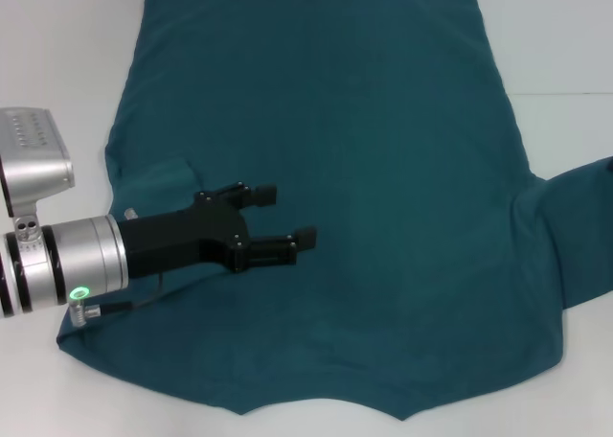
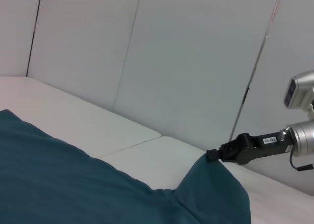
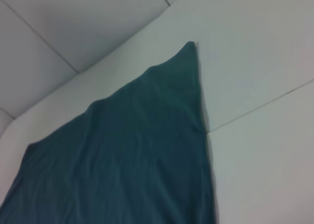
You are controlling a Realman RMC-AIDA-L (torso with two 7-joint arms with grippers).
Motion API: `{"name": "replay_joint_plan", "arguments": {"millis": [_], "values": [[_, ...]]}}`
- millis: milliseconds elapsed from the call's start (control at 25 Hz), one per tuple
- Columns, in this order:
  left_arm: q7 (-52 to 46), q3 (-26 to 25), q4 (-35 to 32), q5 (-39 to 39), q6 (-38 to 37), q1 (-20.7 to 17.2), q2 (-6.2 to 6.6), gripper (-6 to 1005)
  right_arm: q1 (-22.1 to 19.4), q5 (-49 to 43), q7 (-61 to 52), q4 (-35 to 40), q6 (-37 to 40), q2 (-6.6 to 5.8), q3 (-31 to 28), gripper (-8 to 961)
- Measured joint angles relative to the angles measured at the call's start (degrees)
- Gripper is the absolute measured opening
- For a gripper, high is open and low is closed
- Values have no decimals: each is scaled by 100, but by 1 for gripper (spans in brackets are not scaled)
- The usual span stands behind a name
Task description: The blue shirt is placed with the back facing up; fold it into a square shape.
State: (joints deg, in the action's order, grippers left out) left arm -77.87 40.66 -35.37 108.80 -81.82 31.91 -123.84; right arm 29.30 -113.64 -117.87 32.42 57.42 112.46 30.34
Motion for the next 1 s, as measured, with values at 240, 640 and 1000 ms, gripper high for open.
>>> {"name": "replay_joint_plan", "arguments": {"millis": [240, 640, 1000], "values": [[-12, -5, 5, -11, -1, -21, -4, 950, 79, -23, 66, -4, -41, -181, 298, 12], [-74, -9, 13, -19, -1, -27, -9, 950, 191, -151, 343, -26, -70, -284, 343, 14], [-90, 0, 56, -18, 25, 7, -9, 950, 243, -151, 512, 0, -51, -284, 589, 16]]}}
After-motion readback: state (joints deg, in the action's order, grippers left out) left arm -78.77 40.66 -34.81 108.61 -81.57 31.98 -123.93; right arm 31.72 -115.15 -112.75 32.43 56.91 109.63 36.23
